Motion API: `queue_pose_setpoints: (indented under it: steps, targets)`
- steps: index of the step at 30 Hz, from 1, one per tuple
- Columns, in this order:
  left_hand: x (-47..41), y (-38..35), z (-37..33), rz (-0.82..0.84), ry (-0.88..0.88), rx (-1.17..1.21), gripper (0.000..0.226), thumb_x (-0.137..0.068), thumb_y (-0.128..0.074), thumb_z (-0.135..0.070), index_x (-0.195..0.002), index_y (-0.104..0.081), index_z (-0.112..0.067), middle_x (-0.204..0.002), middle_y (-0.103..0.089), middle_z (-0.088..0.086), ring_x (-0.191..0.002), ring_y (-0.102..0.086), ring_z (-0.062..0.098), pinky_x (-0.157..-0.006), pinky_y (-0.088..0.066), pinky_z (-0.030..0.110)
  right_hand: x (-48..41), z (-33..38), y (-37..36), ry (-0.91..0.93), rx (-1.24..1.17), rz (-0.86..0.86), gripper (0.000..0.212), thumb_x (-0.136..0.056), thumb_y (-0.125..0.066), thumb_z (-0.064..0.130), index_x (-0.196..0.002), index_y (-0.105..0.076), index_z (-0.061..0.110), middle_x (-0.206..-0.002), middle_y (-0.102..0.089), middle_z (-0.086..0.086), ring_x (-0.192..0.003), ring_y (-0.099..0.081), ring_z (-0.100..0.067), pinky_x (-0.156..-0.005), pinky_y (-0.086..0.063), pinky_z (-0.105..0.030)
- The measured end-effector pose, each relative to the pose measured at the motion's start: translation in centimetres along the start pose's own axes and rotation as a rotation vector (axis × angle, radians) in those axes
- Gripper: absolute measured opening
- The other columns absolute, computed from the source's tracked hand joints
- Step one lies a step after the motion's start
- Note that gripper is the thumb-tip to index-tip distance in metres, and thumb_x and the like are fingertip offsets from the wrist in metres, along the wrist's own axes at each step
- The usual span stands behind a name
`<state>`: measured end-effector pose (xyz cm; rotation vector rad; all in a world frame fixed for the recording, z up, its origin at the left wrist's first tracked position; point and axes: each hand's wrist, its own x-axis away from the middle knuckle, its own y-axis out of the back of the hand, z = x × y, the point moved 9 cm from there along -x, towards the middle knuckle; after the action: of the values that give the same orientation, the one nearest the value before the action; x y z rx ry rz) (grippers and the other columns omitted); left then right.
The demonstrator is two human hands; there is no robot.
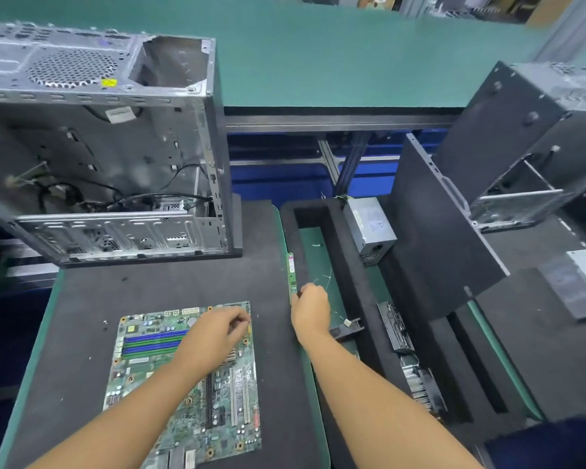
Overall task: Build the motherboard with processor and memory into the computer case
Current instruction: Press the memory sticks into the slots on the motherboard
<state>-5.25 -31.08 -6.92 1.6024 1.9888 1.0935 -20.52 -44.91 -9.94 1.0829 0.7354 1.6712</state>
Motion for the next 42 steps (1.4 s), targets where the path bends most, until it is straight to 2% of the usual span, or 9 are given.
queue_pose_setpoints:
  steps: [5, 9, 12, 17, 24, 29, 35, 39, 42]
  targets:
    - [0.2, 1.0, 0.7, -0.039, 0.043, 0.04, 0.014, -0.092, -0.06, -0.025, -0.083, -0.064, -0.036, -0.074, -0.065, -0.018, -0.068, -0.06, -0.003, -0.063, -0.049, 0.018, 0.7, 0.1, -0.6, -0.05, 0.002, -0.038, 0.013, -0.1, -0.058, 0.014, -0.103, -0.068, 0.008, -0.108, -0.065, -0.009, -0.102, -0.063, -0.028, -0.075, -0.044, -0.03]
    - [0.9, 1.5, 1.4, -0.056, 0.047, 0.05, 0.017, -0.092, -0.06, -0.026, -0.083, -0.061, -0.04, -0.076, -0.065, -0.019, -0.071, -0.06, -0.005, -0.065, -0.049, 0.016, 0.0, -0.7, -1.3, -0.204, -0.177, 0.021, 0.014, -0.096, -0.057, 0.01, -0.086, -0.068, 0.009, -0.093, -0.067, -0.012, -0.09, -0.062, -0.03, -0.072, -0.049, -0.03]
    - [1.7, 2.0, 2.1, -0.075, 0.055, 0.051, 0.019, -0.092, -0.061, -0.027, -0.082, -0.059, -0.042, -0.077, -0.065, -0.019, -0.074, -0.059, -0.005, -0.063, -0.045, 0.011, -0.4, -1.0, -1.5, -0.279, -0.275, 0.035, 0.018, -0.095, -0.06, 0.012, -0.106, -0.072, 0.006, -0.112, -0.071, -0.013, -0.11, -0.064, -0.033, -0.081, -0.05, -0.031]
    - [3.4, 4.1, 4.2, -0.127, 0.114, 0.088, 0.017, -0.091, -0.064, -0.026, -0.084, -0.061, -0.041, -0.075, -0.066, -0.018, -0.075, -0.059, -0.007, -0.059, -0.043, 0.006, -0.8, -1.9, -1.6, -0.362, -0.46, 0.022, 0.023, -0.094, -0.055, 0.003, -0.111, -0.069, 0.0, -0.116, -0.069, -0.021, -0.107, -0.065, -0.037, -0.082, -0.053, -0.035]
    - [7.1, 12.3, 13.3, -0.408, 0.378, 0.101, 0.01, -0.09, -0.065, -0.02, -0.084, -0.066, -0.028, -0.077, -0.065, -0.014, -0.071, -0.059, 0.0, -0.059, -0.039, 0.011, 1.8, 0.8, -0.9, -0.137, -0.742, -0.059, 0.012, -0.095, -0.065, 0.01, -0.105, -0.069, 0.015, -0.099, -0.07, -0.002, -0.093, -0.063, -0.022, -0.08, -0.046, -0.026]
    - [8.2, 12.3, 18.1, -0.348, 0.516, 0.107, 0.012, -0.088, -0.069, -0.032, -0.084, -0.069, -0.021, -0.076, -0.066, -0.011, -0.073, -0.06, 0.003, -0.057, -0.039, 0.017, 6.5, 7.4, -4.8, 0.184, -0.62, 0.177, 0.015, -0.096, -0.063, 0.013, -0.095, -0.065, 0.028, -0.092, -0.067, 0.009, -0.083, -0.062, -0.007, -0.063, -0.043, -0.013]
    - [7.2, 10.4, 20.5, -0.2, 0.572, 0.312, 0.009, -0.086, -0.072, -0.03, -0.08, -0.073, -0.024, -0.08, -0.072, -0.005, -0.074, -0.067, 0.013, -0.068, -0.058, 0.03, 8.7, 10.5, -9.0, 0.198, -0.378, 0.311, 0.009, -0.1, -0.049, 0.011, -0.103, -0.052, 0.019, -0.093, -0.069, 0.005, -0.07, -0.056, -0.007, -0.054, -0.037, -0.017]
    - [6.8, 9.9, 21.5, -0.108, 0.563, 0.496, 0.005, -0.083, -0.077, -0.024, -0.08, -0.076, -0.02, -0.076, -0.074, -0.001, -0.066, -0.072, 0.011, -0.06, -0.059, 0.023, 8.9, 10.8, -9.2, 0.172, -0.276, 0.284, 0.007, -0.102, -0.049, 0.013, -0.105, -0.049, 0.019, -0.1, -0.064, -0.002, -0.086, -0.061, -0.02, -0.07, -0.048, -0.032]
    - [6.5, 9.7, 21.6, -0.067, 0.544, 0.551, 0.004, -0.083, -0.077, -0.02, -0.08, -0.077, -0.017, -0.075, -0.074, 0.001, -0.068, -0.072, 0.012, -0.061, -0.059, 0.024, 9.2, 11.1, -9.2, 0.206, -0.172, 0.268, 0.009, -0.104, -0.049, 0.017, -0.112, -0.049, 0.017, -0.096, -0.057, 0.006, -0.09, -0.056, -0.018, -0.074, -0.042, -0.031]
